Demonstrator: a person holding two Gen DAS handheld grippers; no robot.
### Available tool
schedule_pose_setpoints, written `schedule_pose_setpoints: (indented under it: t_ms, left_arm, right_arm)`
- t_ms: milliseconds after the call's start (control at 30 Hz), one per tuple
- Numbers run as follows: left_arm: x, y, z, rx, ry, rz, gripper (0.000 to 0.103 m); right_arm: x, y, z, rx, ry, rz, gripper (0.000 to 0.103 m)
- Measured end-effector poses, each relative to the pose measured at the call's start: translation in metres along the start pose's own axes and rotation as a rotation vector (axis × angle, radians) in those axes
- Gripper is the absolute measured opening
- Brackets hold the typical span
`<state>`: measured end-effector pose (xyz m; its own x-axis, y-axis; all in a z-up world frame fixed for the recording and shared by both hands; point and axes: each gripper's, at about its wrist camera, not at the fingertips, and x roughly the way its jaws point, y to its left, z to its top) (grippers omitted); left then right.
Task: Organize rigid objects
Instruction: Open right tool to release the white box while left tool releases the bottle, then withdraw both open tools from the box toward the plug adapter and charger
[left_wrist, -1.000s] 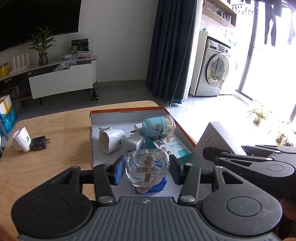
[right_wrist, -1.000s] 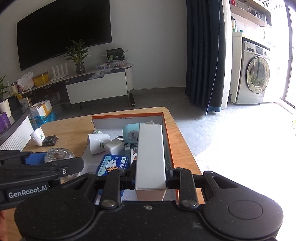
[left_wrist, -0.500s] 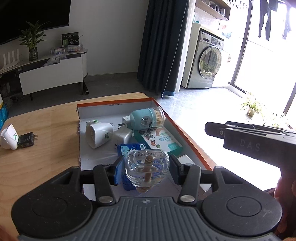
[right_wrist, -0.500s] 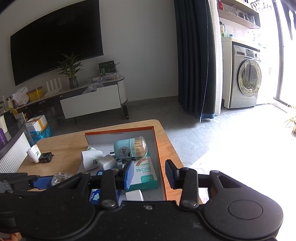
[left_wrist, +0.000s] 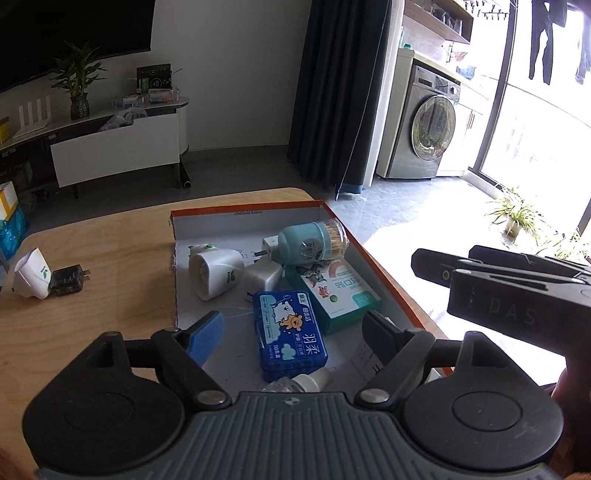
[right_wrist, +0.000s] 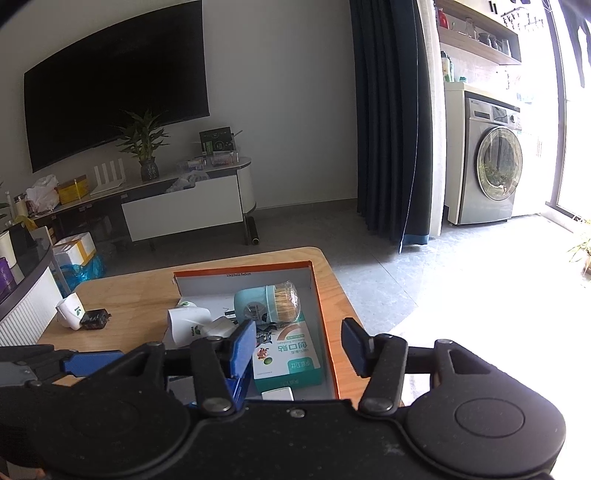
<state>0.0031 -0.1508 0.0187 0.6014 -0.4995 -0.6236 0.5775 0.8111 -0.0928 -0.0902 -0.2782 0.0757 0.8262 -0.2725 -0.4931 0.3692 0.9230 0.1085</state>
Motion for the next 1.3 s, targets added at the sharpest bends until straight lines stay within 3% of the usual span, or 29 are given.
schedule_pose_setpoints:
  t_ms: [167,400,1300]
  left_arm:
    - [-0.005,0.017,0.004,-0.016,0.004,0.08,0.094]
    - [-0.011,0.042,0.005,-0.072,0.01,0.139,0.096]
    - [-0.029,0.115,0.006,-0.2,-0.001,0.242,0.096]
  right_arm:
    - [0.002,0.012,0.001,-0.017,0.004,0.018,0.079]
    - [0.006,0.028,0.005,-0.034,0.004,0.019,0.087]
    - [0.032,0.11,0.01,-0.174,0.068,0.149,0.089]
